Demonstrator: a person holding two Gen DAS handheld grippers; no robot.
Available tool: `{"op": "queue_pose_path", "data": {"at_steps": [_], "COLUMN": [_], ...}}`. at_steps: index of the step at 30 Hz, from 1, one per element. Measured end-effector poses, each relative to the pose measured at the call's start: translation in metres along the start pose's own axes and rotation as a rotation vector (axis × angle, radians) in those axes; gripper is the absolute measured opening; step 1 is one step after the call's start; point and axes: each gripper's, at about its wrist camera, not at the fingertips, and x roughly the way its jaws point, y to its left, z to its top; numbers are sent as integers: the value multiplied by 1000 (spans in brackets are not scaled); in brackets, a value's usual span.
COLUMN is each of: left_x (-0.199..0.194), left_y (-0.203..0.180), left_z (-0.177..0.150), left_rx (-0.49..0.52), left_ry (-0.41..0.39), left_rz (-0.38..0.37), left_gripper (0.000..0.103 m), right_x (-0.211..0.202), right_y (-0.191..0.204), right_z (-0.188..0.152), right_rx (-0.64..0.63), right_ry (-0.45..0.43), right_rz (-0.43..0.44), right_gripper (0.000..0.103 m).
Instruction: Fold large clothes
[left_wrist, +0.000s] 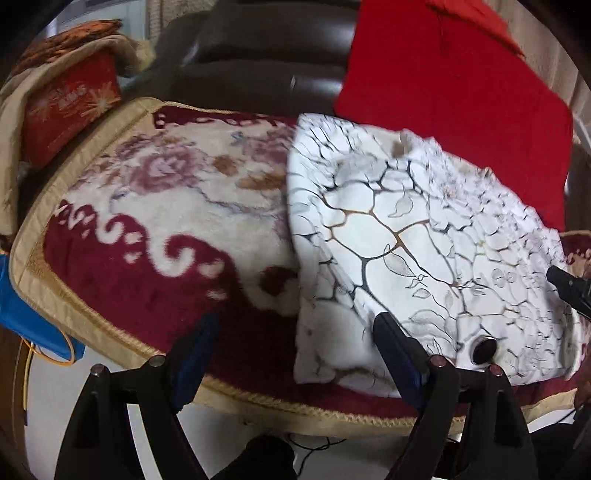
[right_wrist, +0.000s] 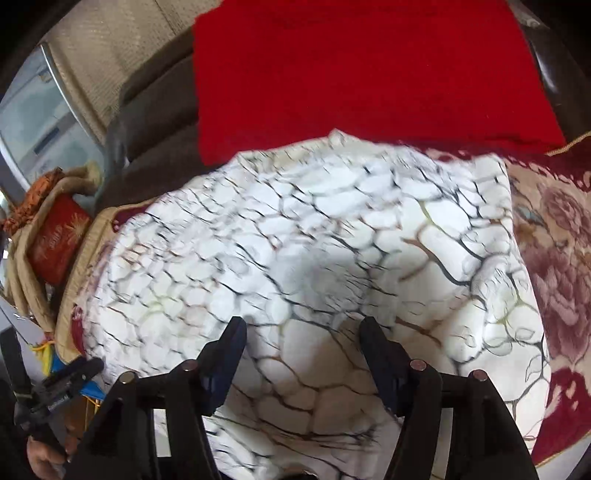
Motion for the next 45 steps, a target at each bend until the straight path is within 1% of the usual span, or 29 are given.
{"op": "queue_pose_path", "data": {"at_steps": [3, 4, 5, 6, 8, 10, 11, 13, 14, 15, 17, 18, 20, 21, 22, 24, 26, 28, 29, 32, 33, 34, 35, 37, 39, 42, 43, 44, 45], "left_x": [-22, -25, -27, -25, -14, -1, 4, 16, 21, 26, 32, 31, 29, 29, 30, 31, 35, 41, 43, 42, 41, 41, 39, 30, 15, -15, -25, -32, -38], "left_y": [8, 6, 5, 6, 7, 6, 6, 8, 9, 11, 10, 10, 5, 3, 2, 2, 1, -1, -2, -10, -14, -18, -23, -30, -41, -63, -75, -83, -92], "left_z": [-14, -20, -26, -30, -38, -42, -43, -44, -46, -46, -46, -46, -44, -42, -41, -38, -36, -35, -34, -30, -28, -25, -21, -16, -9, 0, 5, 7, 10], "left_rx": [-84, -105, -138, -171, -267, -339, -362, -419, -453, -482, -528, -530, -509, -502, -507, -521, -525, -551, -562, -526, -508, -487, -455, -407, -334, -179, -112, -71, -29], "left_ry": [-31, -27, -21, -14, 15, 42, 38, 35, 38, 37, 20, 4, -41, -41, -41, -60, -74, -73, -79, -85, -88, -88, -85, -109, -149, -222, -242, -252, -264], "left_rz": [-82, -122, -168, -199, -282, -313, -320, -350, -385, -422, -475, -481, -480, -483, -480, -494, -497, -525, -533, -506, -501, -500, -486, -469, -468, -449, -435, -427, -420], "left_gripper": [86, 86, 86, 86, 86, 86, 86, 85, 84, 84, 84, 83, 57, 37, 37, 37, 41, 68, 70, 69, 54, 26, 21, 14, 11, 10, 9, 9, 8], "right_x": [-17, -21, -22, -21, -16, -6, 3, 31, 46, 58, 61, 61, 61, 62, 64, 67, 69, 69, 69, 71, 73, 74, 75, 76, 72, 62, 55, 49, 43], "right_y": [16, 23, 33, 43, 56, 69, 70, 69, 65, 60, 52, 50, 47, 44, 41, 34, 30, 29, 30, 33, 36, 35, 34, 32, 28, 20, 15, 9, 6], "right_z": [1, 1, 1, 0, -1, -3, -3, -10, -12, -16, -18, -18, -17, -15, -14, -11, -11, -10, -11, -11, -10, -10, -10, -9, -7, -4, -2, 0, 0], "right_rx": [-25, -44, -65, -84, -93, -90, -82, -64, -69, -67, -43, -37, -21, -11, 1, 25, 45, 32, 25, 11, 15, 25, 30, 39, 37, 50, 65, 80, 90], "right_ry": [-56, -76, -87, -88, -89, -91, -80, 0, 40, 67, 59, 59, 75, 84, 97, 122, 133, 137, 136, 139, 140, 143, 146, 156, 161, 160, 159, 157, 151], "right_rz": [63, 67, 78, 94, 103, 106, 102, 68, 30, 5, 12, 13, 29, 35, 41, 51, 64, 61, 57, 48, 50, 59, 67, 87, 118, 184, 215, 248, 273], "right_gripper": [65, 58, 45, 39, 38, 37, 37, 34, 26, 23, 13, 12, 11, 10, 7, 4, 2, 2, 2, 2, 2, 2, 2, 2, 2, 1, 3, 8, 8]}}
